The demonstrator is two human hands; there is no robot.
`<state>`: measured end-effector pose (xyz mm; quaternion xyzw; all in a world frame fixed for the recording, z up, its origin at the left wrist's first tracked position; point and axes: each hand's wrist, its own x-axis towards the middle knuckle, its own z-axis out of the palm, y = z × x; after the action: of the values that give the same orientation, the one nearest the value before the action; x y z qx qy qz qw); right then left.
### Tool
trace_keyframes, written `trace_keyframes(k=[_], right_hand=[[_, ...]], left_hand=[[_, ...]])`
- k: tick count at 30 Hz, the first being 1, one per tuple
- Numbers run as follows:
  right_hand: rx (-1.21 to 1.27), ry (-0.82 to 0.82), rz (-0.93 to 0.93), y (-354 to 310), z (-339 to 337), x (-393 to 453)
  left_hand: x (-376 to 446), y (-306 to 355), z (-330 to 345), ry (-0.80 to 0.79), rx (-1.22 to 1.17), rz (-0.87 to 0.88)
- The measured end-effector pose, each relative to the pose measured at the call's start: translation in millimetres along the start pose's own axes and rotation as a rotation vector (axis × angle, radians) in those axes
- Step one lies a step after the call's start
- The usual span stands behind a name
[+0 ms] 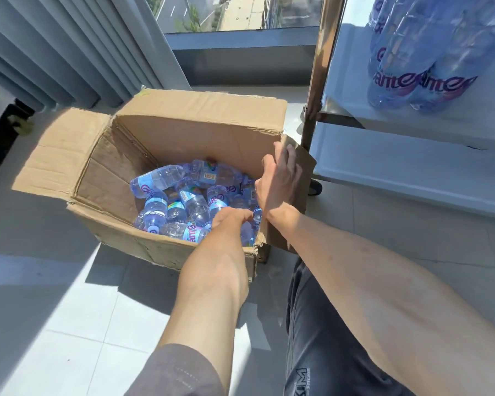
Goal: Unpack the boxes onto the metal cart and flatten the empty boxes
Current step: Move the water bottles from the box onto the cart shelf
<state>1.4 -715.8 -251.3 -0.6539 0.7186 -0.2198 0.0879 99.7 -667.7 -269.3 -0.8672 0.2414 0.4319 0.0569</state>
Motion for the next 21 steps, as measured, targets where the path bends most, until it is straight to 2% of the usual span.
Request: trace_keyframes(k=[2, 4, 5, 7, 9, 10, 13, 17, 21], right_hand=[[-0.033, -0.017, 0.034, 1.5, 5.3, 4.5], [-0.032, -0.043, 0.064, -0.8, -2.7, 4.1], [-0.026, -0.044, 0.036, -1.4, -5.1, 3.3], [0.051, -0.057, -0.091, -3.5, -26.4, -0.6], [0.117, -0.101, -0.165, -6.6, -53.7, -7.2], [0.175, -0.129, -0.144, -8.3, -67.4, -6.0], [0.380, -0.226, 0.089, -8.2, -100.8, 7.2], [0.791, -0.304, 0.256, -3.0, -133.4, 13.2], [1.034, -0.405, 0.395, -10.6, -168.3, 20.2]], left_hand=[[31.8, -0.7, 6.0, -0.095, -0.198, -0.001], [138.3, -8.4, 37.4, -0.130, -0.432, -0.054], [144.9, -10.6, 39.9, -0.106, -0.542, -0.079], [97.9, -15.4, 26.3, -0.064, -0.732, -0.109], [-13.6, -14.0, -7.1, 0.041, -0.849, -0.054], [-56.6, -10.9, -20.0, 0.087, -0.960, 0.009], [-95.9, -7.3, -31.4, 0.160, -1.215, 0.189], [-130.8, -0.1, -29.3, 0.169, -1.451, 0.351], [-175.3, 14.6, -12.8, 0.194, -1.409, 0.560]])
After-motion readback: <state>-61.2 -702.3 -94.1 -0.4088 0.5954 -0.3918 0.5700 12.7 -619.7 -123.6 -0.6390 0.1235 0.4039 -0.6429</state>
